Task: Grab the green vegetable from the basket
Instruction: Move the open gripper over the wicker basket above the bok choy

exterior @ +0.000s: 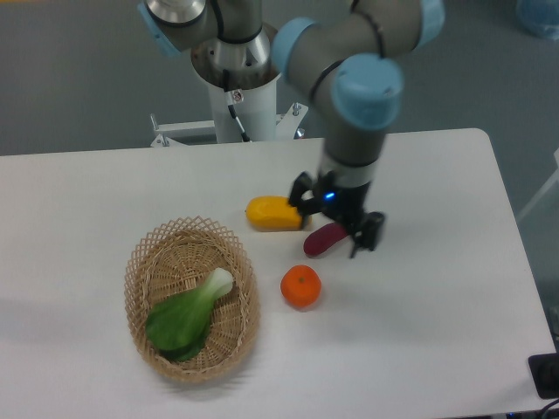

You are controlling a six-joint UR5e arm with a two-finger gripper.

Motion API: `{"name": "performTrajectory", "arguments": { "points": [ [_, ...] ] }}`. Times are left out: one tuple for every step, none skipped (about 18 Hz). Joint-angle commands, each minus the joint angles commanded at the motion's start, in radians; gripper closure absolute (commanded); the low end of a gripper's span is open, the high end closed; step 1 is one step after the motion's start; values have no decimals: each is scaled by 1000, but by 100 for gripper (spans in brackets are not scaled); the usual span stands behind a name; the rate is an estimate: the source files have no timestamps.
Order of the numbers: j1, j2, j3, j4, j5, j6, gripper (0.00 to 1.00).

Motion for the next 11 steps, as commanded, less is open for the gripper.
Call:
{"name": "performTrajectory", "arguments": {
  "points": [
    [-31,-14,-14,29,2,-26,0],
    [-54,-20,-25,48,3,-57,0],
    [-77,-29,-26,54,5,-86,0],
    [-101,-38,-26,56,6,-107,0],
    [-121,-43,-28,62,8,-121,0],
    [-138,-48,-34,65,8,-130,0],
    [-152,-60,-38,68,8,-132,0],
    [-163,-64,-38,68,8,-129,0],
    [-167,-72,-38,69,8,-129,0],
    [-177,-90,-32,71,9,-126,0],
    [-190,-109,-32,85,14,-126,0]
  ]
}}
